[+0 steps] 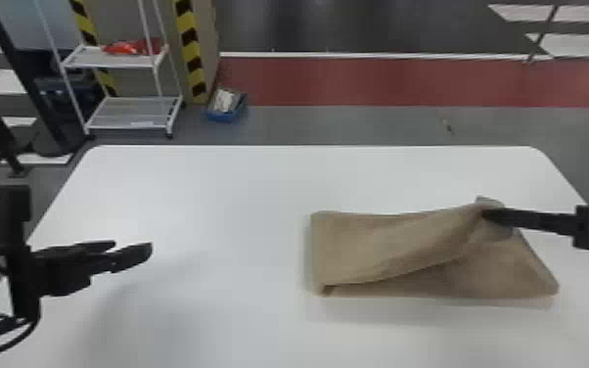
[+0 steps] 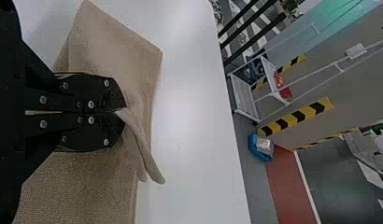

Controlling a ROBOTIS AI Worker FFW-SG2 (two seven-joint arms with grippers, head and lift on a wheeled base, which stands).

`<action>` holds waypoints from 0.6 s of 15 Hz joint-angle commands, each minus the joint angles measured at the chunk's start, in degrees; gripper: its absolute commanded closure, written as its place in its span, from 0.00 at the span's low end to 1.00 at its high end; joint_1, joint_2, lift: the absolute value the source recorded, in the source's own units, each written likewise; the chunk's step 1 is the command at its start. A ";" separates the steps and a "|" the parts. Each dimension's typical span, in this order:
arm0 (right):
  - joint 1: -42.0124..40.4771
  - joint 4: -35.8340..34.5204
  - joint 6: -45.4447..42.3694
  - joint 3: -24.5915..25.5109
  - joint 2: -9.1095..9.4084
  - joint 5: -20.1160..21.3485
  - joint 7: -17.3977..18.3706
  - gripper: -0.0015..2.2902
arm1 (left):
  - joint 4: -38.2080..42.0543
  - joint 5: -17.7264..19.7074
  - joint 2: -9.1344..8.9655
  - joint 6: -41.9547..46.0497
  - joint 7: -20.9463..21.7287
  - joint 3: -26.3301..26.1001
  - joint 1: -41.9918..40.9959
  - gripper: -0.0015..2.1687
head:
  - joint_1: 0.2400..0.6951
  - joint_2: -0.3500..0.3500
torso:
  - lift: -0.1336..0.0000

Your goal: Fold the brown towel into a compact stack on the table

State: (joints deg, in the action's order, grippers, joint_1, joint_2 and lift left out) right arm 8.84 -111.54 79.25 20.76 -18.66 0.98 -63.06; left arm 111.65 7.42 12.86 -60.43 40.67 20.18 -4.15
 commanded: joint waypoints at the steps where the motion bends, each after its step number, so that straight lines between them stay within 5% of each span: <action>1: -0.93 -1.22 0.52 2.70 -1.47 -1.16 -0.13 0.53 | -0.03 0.57 0.41 0.17 0.02 0.74 -0.69 0.05 | 1.00 0.50 | 0.07; 9: -1.10 4.75 -3.87 -0.02 -0.85 2.00 -0.57 0.53 | 0.32 0.57 0.33 0.17 0.72 0.48 -2.53 0.05 | 1.00 0.47 | 0.07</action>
State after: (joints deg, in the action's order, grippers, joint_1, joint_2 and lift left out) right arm 7.32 -107.20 75.39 20.83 -19.32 2.95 -63.60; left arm 111.96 8.00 13.12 -60.25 41.40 20.60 -6.35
